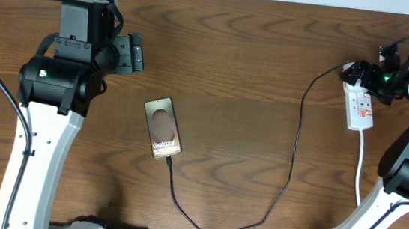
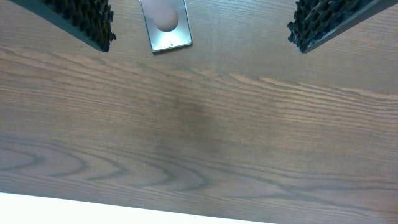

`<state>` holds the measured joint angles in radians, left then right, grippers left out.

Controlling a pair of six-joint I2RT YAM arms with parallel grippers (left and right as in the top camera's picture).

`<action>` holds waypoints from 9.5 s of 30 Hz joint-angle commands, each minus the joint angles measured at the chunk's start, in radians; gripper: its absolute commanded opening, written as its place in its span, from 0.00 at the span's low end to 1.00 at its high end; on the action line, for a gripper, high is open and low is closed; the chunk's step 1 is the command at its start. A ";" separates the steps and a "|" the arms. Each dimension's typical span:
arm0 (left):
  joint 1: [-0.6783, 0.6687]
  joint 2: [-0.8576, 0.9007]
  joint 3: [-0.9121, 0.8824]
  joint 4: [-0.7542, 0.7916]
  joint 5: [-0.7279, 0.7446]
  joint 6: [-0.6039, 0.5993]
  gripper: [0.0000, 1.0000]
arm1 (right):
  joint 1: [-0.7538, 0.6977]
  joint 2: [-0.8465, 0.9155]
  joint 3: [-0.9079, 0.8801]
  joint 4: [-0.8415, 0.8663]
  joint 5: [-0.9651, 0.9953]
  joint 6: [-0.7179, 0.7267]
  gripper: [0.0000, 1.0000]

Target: Plug charger to phone and switch on socket

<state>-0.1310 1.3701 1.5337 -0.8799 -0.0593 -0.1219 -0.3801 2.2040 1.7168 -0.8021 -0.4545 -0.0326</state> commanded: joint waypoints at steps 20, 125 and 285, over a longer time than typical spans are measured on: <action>-0.001 -0.003 0.009 -0.002 -0.021 0.017 0.89 | 0.020 0.030 0.025 -0.072 0.037 0.005 0.97; -0.001 -0.003 0.009 -0.002 -0.021 0.017 0.89 | 0.021 -0.751 -0.111 -0.160 0.404 0.219 0.99; 0.144 -1.366 -1.529 0.825 0.253 0.122 0.89 | 0.187 -2.199 -1.711 0.737 0.336 0.132 0.99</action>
<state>0.0067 0.0109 0.0147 -0.0116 0.1707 -0.0025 -0.1974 0.0147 0.0071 -0.0612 -0.1329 0.1173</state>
